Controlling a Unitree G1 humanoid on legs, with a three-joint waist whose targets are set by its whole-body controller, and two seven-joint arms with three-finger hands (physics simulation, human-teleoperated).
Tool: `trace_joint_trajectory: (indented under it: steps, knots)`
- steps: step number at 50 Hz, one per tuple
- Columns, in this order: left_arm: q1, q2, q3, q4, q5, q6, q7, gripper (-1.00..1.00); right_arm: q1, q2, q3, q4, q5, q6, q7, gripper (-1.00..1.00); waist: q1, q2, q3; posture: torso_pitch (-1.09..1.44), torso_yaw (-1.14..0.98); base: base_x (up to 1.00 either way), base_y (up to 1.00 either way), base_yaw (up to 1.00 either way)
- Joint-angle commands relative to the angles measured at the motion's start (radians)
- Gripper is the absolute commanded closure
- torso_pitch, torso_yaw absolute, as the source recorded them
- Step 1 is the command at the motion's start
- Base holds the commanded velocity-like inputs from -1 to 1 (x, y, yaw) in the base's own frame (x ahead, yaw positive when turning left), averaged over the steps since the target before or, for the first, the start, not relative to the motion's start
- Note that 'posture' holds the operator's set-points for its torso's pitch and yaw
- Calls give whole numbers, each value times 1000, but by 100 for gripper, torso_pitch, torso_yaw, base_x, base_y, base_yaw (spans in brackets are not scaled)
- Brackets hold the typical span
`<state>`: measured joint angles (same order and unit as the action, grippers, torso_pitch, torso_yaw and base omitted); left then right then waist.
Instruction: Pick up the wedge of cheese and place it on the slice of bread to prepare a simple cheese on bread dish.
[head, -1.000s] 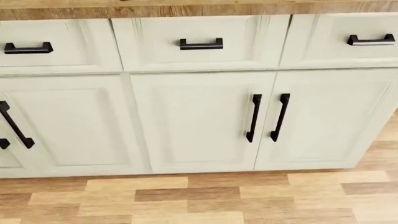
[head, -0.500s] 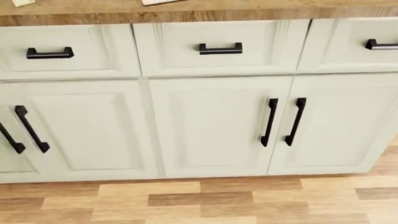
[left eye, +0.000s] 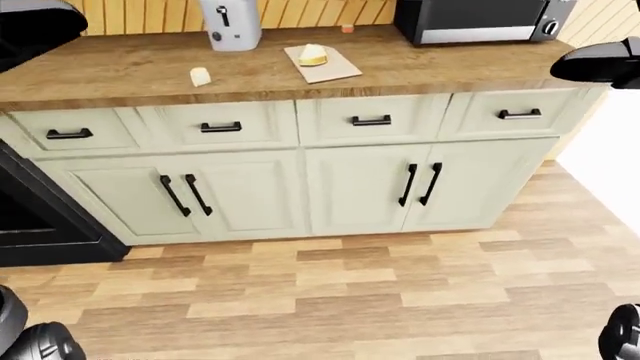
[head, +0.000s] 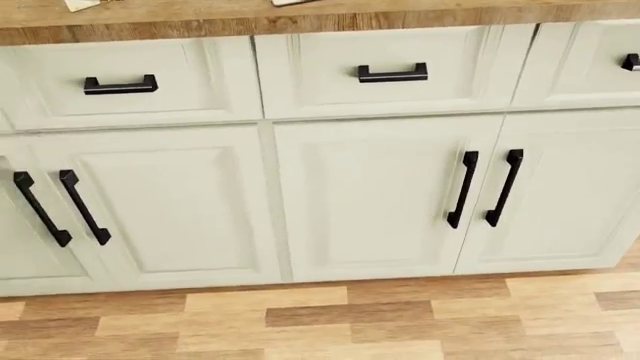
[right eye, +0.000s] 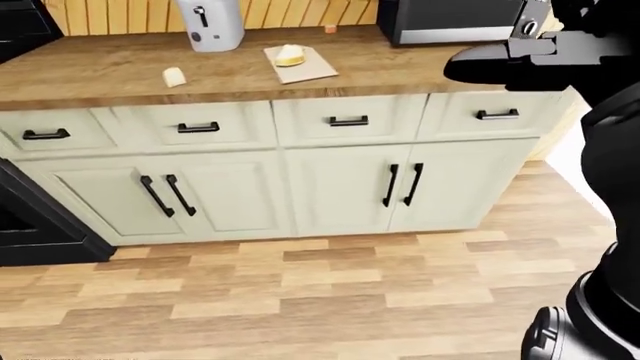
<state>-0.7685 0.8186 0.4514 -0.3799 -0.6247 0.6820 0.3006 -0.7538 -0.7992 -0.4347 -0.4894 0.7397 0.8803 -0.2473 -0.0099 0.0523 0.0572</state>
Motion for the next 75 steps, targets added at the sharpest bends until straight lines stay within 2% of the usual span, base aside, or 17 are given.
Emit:
trace_joint_trajectory:
  steps: [1,4,15,24,26,28,29,38,42,43,45,51,54,68,69,71,75]
  knots:
    - [-12,22,27,-2,-11,-9,13,-100,-22,-12,-7,-17,-5,-19,7,-100,1,21,-28,0,0,0,30,0]
    - [-10,27,21,0,-11,-16,24,-100,-23,-8,-4,-20,-8,-15,10,-100,2,22,-16,0,0,0,29,0]
    - [-4,32,21,32,1,-49,-2,-100,-34,-7,-8,-26,-4,-3,15,-100,6,-117,-21,0,0,0,29,0]
    - [2,22,10,54,30,-71,-13,-100,-34,8,0,-21,-9,-11,19,-100,8,-59,-14,0,0,0,29,0]
    - [3,19,10,54,34,-71,-15,-100,-29,13,5,-18,-14,-17,25,-100,3,-19,-17,0,0,0,29,0]
    - [2,18,9,56,43,-74,-16,-100,-31,17,8,-16,-17,-18,29,-100,3,68,-40,0,0,0,29,0]
    - [3,16,10,57,44,-76,-17,-100,-34,17,8,-17,-16,-15,30,-100,6,11,-21,0,0,0,29,0]
    - [5,19,21,47,39,-75,-11,-100,-31,11,0,-24,2,-9,22,-100,5,-55,-15,0,0,0,28,0]
    - [8,20,13,47,48,-80,-12,-100,-46,29,-16,-19,39,-15,17,-100,8,-134,-28,0,0,0,29,0]
    - [8,18,10,49,54,-82,-14,-100,-43,21,-15,-17,44,-19,13,-100,-1,-92,-18,0,0,0,28,0]
    - [5,11,8,47,56,-84,-20,-100,-29,13,-1,-15,27,-27,13,-100,6,-112,-30,0,0,0,29,0]
    - [2,6,12,47,57,-77,-21,-100,-26,11,-7,-13,34,-30,8,-100,7,-53,-13,0,0,0,29,0]
    - [1,7,8,47,64,-78,-22,-100,-28,6,-5,-17,44,-27,4,-100,-1,41,-33,0,0,0,29,0]
    - [0,-1,1,59,51,-97,-20,-100,-30,15,9,-11,29,-31,8,-100,7,-125,-17,0,0,0,30,0]
    - [-2,-3,-6,55,58,-95,-19,-100,-31,16,7,-12,29,-29,7,-100,-2,-94,-16,0,0,0,29,0]
    - [-3,-1,-9,47,71,-86,-25,-100,-37,18,3,-15,38,-24,3,-100,7,-110,-31,0,0,0,30,0]
    - [0,3,12,38,62,-72,-26,-100,-36,26,19,-10,21,-32,10,-100,10,-79,-23,0,0,0,30,0]
